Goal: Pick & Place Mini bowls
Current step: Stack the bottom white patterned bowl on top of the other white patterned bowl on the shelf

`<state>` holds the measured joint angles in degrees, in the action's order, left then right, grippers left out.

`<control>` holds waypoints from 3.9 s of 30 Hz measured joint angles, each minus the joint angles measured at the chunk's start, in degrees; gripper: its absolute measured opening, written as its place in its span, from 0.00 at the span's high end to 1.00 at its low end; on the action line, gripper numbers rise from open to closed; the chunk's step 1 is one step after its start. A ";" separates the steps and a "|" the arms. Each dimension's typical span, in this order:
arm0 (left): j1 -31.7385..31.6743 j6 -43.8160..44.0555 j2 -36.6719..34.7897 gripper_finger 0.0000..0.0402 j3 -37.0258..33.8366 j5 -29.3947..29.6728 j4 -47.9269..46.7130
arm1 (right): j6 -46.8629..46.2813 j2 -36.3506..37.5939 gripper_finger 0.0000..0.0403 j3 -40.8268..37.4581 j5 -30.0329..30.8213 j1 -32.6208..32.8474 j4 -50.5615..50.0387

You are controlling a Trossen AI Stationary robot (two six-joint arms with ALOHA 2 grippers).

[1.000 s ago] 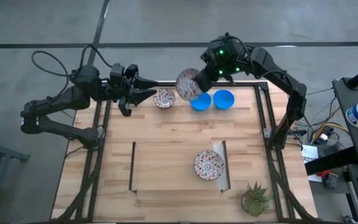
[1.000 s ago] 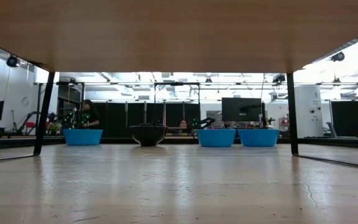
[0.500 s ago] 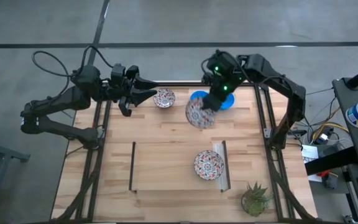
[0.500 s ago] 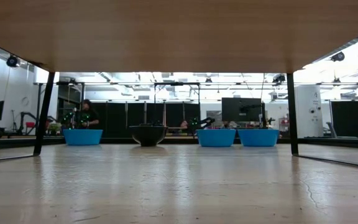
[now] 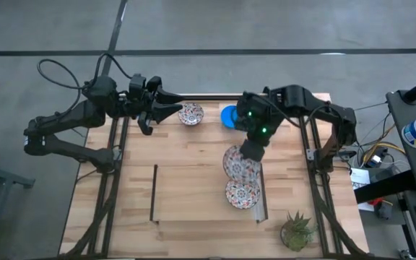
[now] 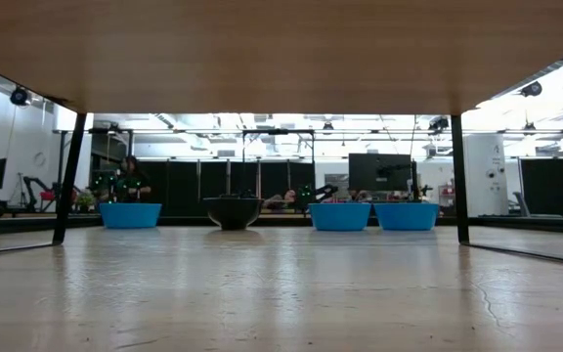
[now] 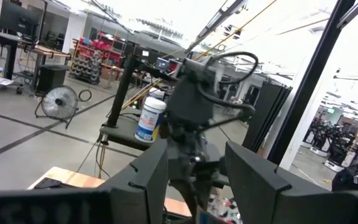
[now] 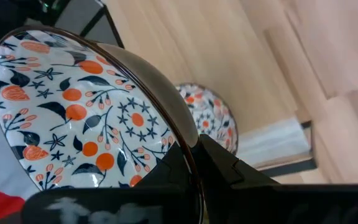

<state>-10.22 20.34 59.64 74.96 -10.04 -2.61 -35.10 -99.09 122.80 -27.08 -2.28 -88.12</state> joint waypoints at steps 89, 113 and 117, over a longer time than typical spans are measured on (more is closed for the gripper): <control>-0.04 2.85 0.04 0.62 -0.04 0.02 -0.01 | -5.23 -0.02 0.88 -22.18 9.10 11.54 10.76; -0.04 3.52 0.02 0.62 -0.04 0.00 -0.02 | -3.95 0.00 0.66 -20.82 10.56 11.54 9.10; -0.02 3.52 0.02 0.62 -0.04 0.01 0.00 | -3.92 0.02 0.67 -20.82 10.63 11.51 8.95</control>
<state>-10.24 23.86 59.66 74.91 -10.03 -2.61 -39.03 -99.07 101.97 -16.45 9.23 -79.18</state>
